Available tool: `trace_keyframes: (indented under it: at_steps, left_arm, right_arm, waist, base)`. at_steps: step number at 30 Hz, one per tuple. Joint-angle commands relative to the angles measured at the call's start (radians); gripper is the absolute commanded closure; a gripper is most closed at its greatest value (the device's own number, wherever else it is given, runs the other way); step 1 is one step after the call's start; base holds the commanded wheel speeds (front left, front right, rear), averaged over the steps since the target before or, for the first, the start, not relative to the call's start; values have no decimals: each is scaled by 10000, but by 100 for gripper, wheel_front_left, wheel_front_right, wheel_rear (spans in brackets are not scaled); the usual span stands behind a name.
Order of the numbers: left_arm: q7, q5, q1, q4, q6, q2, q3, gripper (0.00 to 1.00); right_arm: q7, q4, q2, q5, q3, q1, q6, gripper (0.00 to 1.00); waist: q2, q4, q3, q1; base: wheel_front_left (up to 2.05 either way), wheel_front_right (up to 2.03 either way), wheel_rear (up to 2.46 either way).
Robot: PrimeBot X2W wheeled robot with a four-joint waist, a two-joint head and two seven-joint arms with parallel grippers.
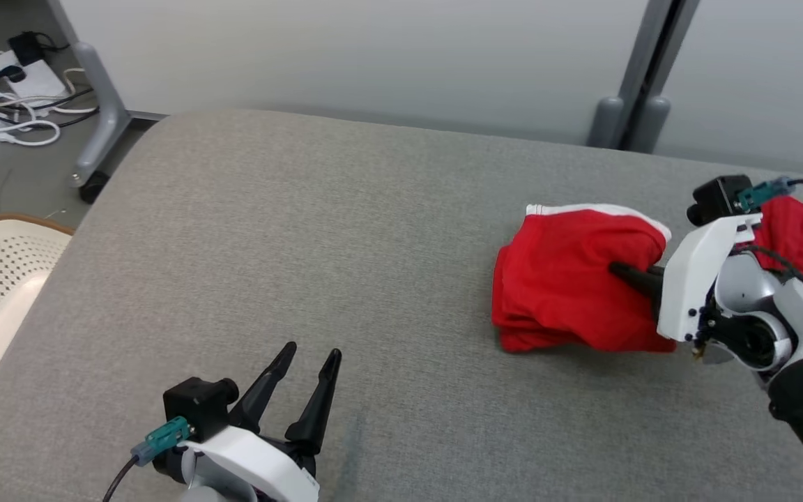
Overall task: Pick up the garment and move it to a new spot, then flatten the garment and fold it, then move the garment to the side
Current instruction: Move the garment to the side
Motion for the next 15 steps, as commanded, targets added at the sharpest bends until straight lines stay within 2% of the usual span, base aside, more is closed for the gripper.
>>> trace_keyframes:
  at_steps: [1, 7, 15]
  left_arm:
    - [-24, 80, -263, 30, -64, -8, 11, 0]
    - [-14, 280, -860, 101, -242, -98, -111, 0]
    - [-17, 460, -1543, 255, -447, -217, -188, 0]
  right_arm:
    - [-85, -267, -340, 58, 279, -241, 6, 100]
    - [-531, -1254, -1562, 261, 1602, -1393, 6, 100]
    - [-1126, -2051, -3312, 740, 3400, -3156, 6, 100]
  waist:
    - [-1, -529, 437, 0]
    - [-1, -1028, 1272, 0]
    - [-1, -1187, 2370, 0]
  base:
    - [0, 0, 0]
    - [0, 0, 0]
    - [0, 0, 0]
